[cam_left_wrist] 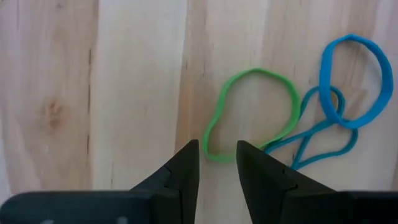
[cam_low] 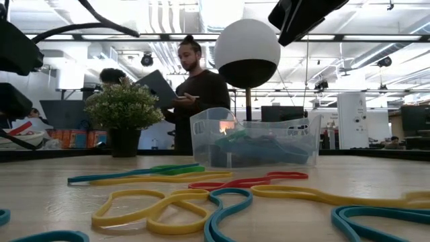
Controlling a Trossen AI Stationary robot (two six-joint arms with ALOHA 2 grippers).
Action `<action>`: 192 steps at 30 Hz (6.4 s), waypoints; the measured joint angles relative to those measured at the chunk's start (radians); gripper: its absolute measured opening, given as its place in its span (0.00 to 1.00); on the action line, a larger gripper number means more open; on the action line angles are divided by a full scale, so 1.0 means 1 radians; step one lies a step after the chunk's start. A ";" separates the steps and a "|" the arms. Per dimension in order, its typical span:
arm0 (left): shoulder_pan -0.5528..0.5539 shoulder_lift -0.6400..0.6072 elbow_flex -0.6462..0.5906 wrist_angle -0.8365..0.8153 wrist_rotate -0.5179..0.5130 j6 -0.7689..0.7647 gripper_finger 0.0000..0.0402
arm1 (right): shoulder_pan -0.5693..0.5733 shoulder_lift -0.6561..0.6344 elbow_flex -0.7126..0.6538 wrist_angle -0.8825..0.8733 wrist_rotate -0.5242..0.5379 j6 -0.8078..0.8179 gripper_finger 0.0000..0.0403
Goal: Pick and place rubber bands into bin
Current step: Put the green rubber band into the transparent bin, then put the red rubber band into the transparent bin
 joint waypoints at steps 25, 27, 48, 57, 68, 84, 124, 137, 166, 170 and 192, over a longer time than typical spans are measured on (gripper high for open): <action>0.001 0.140 0.037 -0.021 -0.009 -0.123 0.01 | 0.000 0.000 0.000 0.007 0.001 0.025 0.20; 0.000 0.137 0.039 -0.022 -0.015 -0.143 0.01 | 0.000 0.000 0.000 0.007 0.001 0.026 0.19; 0.000 0.117 0.168 -0.122 -0.136 -0.153 0.00 | 0.047 -0.003 0.000 -0.194 -0.001 0.106 0.17; 0.006 0.116 0.200 -0.122 -0.188 -0.148 0.00 | 0.100 -0.008 -0.001 -0.239 0.000 0.164 0.17; 0.013 0.114 0.255 -0.130 -0.254 -0.098 0.00 | 0.150 -0.022 -0.018 -0.237 0.025 0.234 0.17; 0.123 0.112 0.436 -0.227 -0.411 0.165 0.00 | 0.180 -0.119 -0.070 -0.227 0.096 0.364 0.17; 0.716 0.359 0.523 0.210 -0.210 0.791 0.00 | 0.291 -0.178 -0.458 0.185 0.133 0.581 0.17; 0.718 0.360 0.600 0.165 -0.152 0.754 0.16 | 0.320 -0.179 -0.460 0.173 -0.019 0.485 0.17; 0.365 -0.030 0.595 -0.236 -0.350 0.332 0.24 | 0.426 0.035 -0.461 0.255 -0.036 0.498 0.17; 0.298 -0.060 0.590 -0.264 -0.439 0.286 0.24 | 0.426 0.051 -0.459 0.262 -0.049 0.492 0.17; 0.264 -0.037 0.590 -0.339 -0.486 0.207 0.24 | 0.440 0.046 -0.457 0.329 -0.125 0.483 0.17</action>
